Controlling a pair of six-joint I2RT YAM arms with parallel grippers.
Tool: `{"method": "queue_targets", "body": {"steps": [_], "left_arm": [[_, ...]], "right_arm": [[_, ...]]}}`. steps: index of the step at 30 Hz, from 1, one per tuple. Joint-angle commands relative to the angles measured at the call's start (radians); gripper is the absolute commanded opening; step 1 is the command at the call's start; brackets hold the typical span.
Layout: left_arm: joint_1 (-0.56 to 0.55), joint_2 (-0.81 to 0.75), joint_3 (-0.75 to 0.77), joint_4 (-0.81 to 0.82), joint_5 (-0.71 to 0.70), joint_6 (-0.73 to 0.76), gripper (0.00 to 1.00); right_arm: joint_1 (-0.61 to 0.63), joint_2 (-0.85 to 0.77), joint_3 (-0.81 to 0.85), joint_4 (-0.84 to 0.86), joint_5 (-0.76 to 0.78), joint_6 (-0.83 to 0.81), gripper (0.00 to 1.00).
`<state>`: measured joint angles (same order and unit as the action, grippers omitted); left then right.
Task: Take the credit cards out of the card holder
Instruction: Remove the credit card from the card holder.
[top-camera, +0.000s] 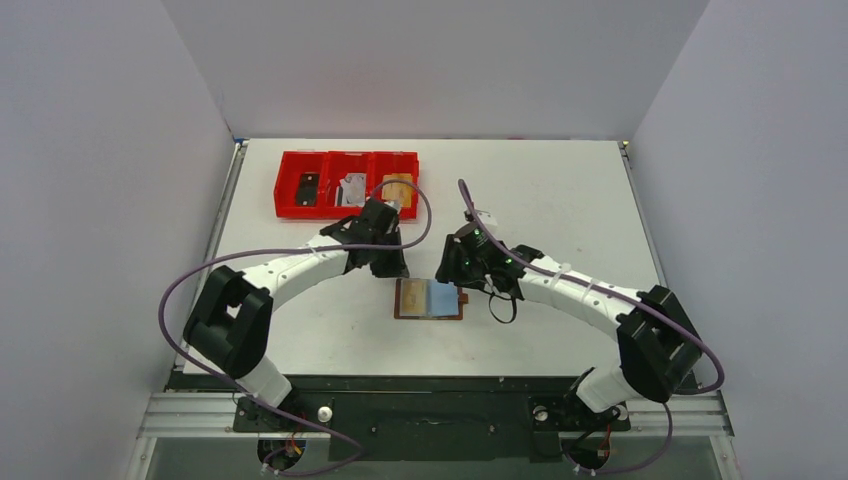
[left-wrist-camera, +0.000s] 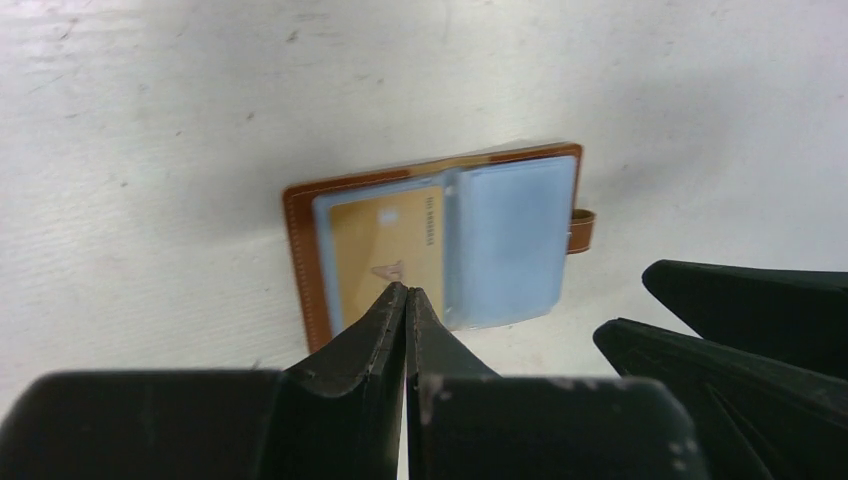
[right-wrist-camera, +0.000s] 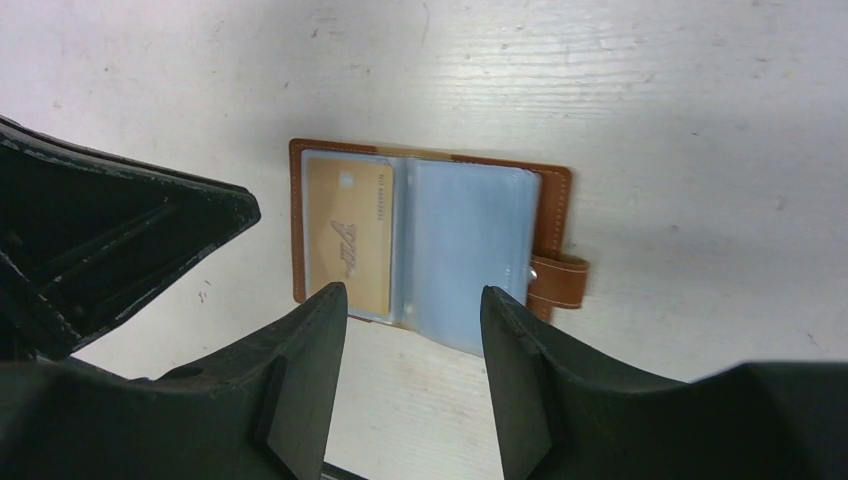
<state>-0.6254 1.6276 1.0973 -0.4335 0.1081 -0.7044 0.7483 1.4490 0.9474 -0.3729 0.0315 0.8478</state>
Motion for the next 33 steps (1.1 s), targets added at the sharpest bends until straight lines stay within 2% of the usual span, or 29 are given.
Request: {"method": "queue_targets", "body": {"steps": [1,12,33], "left_arm": [[0.022,-0.053,-0.054,-0.027,-0.022,0.030,0.01],[0.024,-0.034,-0.112,0.013,-0.013,0.028,0.04],[-0.012,0.046,-0.152,0.089,0.000,0.009,0.03]], "right_arm": [[0.016,0.072,0.062,0.062,-0.067,0.009,0.48],[0.024,0.211,0.088,0.156,-0.178,0.048,0.41],[0.022,0.283,0.054,0.232,-0.220,0.062,0.34]]}}
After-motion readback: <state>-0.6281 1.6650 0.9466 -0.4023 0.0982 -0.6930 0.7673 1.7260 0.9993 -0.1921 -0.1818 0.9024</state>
